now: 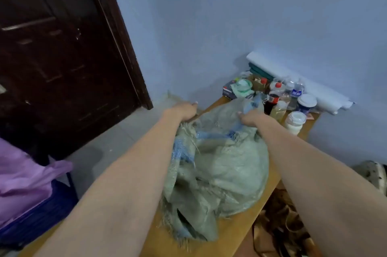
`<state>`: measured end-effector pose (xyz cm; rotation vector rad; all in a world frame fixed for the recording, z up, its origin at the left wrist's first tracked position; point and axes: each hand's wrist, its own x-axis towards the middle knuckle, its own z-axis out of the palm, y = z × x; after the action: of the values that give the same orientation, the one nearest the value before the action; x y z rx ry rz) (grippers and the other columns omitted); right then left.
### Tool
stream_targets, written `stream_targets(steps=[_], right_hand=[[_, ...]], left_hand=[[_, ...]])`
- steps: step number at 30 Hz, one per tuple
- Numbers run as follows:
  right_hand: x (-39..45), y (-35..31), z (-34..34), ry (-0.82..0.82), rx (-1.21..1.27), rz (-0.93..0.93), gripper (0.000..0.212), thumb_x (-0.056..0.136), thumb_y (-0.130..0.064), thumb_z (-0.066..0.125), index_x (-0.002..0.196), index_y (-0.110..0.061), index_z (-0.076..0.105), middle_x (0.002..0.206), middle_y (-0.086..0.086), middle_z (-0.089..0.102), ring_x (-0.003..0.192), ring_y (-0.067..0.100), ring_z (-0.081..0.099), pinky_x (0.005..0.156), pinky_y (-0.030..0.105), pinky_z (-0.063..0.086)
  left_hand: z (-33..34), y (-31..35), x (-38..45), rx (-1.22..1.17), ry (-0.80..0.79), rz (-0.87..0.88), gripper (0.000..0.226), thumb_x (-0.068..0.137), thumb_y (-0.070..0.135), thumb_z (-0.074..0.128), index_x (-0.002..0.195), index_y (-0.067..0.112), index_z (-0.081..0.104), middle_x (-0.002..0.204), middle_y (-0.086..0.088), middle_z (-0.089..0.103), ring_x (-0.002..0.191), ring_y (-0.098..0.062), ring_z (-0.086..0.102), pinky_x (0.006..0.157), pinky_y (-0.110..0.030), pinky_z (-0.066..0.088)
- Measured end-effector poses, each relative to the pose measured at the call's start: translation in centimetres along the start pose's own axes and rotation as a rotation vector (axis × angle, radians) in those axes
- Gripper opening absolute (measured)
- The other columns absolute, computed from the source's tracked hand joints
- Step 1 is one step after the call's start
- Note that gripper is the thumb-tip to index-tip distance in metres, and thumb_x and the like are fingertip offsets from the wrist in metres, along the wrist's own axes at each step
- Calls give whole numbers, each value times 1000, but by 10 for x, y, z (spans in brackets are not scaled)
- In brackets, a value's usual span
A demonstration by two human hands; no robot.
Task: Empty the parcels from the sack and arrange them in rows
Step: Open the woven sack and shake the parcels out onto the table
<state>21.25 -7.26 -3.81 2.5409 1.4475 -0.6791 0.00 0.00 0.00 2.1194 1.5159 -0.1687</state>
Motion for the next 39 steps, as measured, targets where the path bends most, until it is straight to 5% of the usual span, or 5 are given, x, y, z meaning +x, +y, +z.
stream_targets(steps=[6,10,18,26,39], right_hand=[[48,7,14,49,287,191,79,103,-52,27,153,6,7,162,21,5,145,38,25,117,42,25],[91,18,43,-15,346,204,89,92,-65,37,151,0,26,156,18,26,138,35,36,114,43,31],[84,14,80,-15,421,171,51,101,-41,40,141,-8,46,137,15,50,127,32,48,92,32,38],[73,9,75,-6,677,283,7,93,1,52,92,2,58,77,13,66,67,25,69,63,32,57],[26,-42,134,-115,727,205,19,88,7,55,106,2,52,94,27,63,71,38,71,68,52,60]], left_hand=[[35,3,22,-13,-82,-23,57,106,43,18,149,9,36,154,-16,36,139,-31,37,110,-35,30],[67,-11,44,-6,-181,-60,61,104,49,20,156,16,21,164,-5,13,150,-27,15,119,-37,13],[119,-35,49,-53,-305,-144,80,94,58,46,156,18,15,162,-6,21,145,-27,30,115,-40,27],[132,-48,46,-61,-272,-136,85,88,-6,48,157,22,8,146,-13,44,119,-27,54,98,-34,46],[162,-105,-10,-53,-324,-244,93,88,-5,52,156,29,-3,143,-20,44,109,-31,60,75,-33,48]])
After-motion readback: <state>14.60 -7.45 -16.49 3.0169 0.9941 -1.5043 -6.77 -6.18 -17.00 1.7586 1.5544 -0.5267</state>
